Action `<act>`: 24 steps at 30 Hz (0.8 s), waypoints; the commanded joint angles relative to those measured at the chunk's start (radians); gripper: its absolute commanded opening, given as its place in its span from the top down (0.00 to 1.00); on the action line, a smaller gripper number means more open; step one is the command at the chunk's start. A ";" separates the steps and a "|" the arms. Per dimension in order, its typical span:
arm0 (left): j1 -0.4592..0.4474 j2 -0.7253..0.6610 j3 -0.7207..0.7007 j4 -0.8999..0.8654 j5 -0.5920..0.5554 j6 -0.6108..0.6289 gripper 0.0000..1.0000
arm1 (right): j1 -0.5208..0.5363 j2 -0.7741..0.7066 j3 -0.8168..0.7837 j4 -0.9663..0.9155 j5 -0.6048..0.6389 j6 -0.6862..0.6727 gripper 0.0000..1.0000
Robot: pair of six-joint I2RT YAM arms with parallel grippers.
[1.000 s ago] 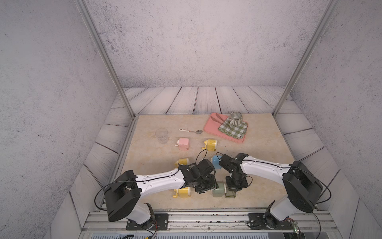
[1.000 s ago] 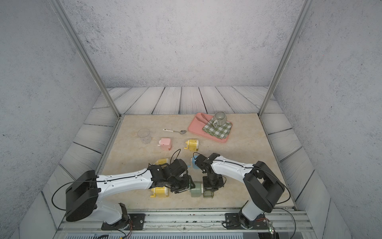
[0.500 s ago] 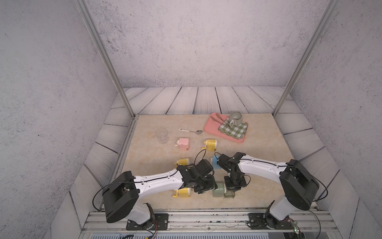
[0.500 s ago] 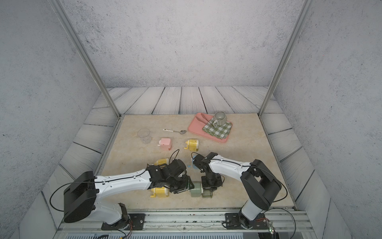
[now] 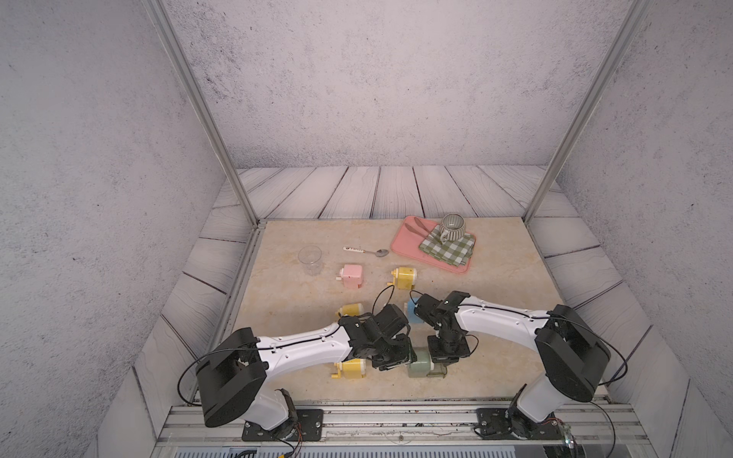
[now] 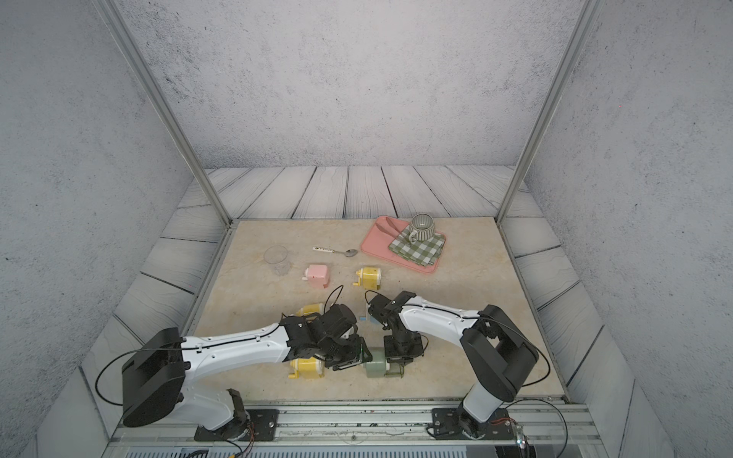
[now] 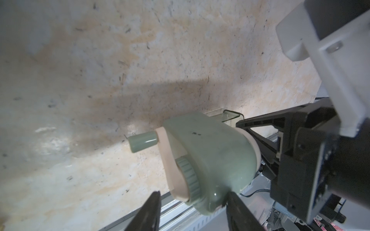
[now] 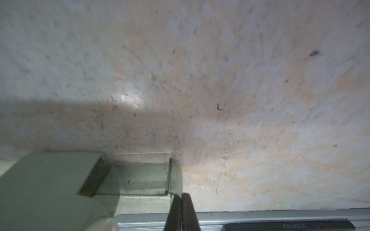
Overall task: Put the tray back into the pencil sharpener
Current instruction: Close the container of the pencil sharpener.
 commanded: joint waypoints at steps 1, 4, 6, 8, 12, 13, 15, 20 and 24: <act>0.008 0.036 -0.043 -0.142 -0.030 0.018 0.45 | 0.006 0.010 0.025 -0.007 -0.006 0.016 1.00; 0.010 0.037 -0.041 -0.145 -0.029 0.023 0.45 | 0.005 0.013 0.031 -0.006 -0.006 0.014 1.00; 0.011 0.040 -0.039 -0.145 -0.026 0.025 0.45 | 0.005 0.011 0.034 -0.007 -0.007 0.011 1.00; 0.010 0.044 -0.037 -0.145 -0.024 0.027 0.45 | 0.005 0.007 0.036 -0.005 -0.011 0.006 1.00; 0.013 0.049 -0.033 -0.145 -0.021 0.031 0.46 | 0.005 0.000 0.037 0.005 -0.025 -0.004 1.00; 0.014 0.050 -0.033 -0.144 -0.021 0.031 0.46 | 0.005 -0.001 0.038 0.007 -0.031 -0.009 1.00; 0.014 0.052 -0.030 -0.144 -0.019 0.032 0.46 | 0.005 -0.003 0.035 0.012 -0.037 -0.014 1.00; 0.017 0.055 -0.029 -0.143 -0.016 0.034 0.46 | 0.005 -0.010 0.022 0.026 -0.050 -0.019 1.00; 0.017 0.055 -0.030 -0.142 -0.016 0.033 0.46 | 0.005 -0.009 0.012 0.035 -0.054 -0.012 1.00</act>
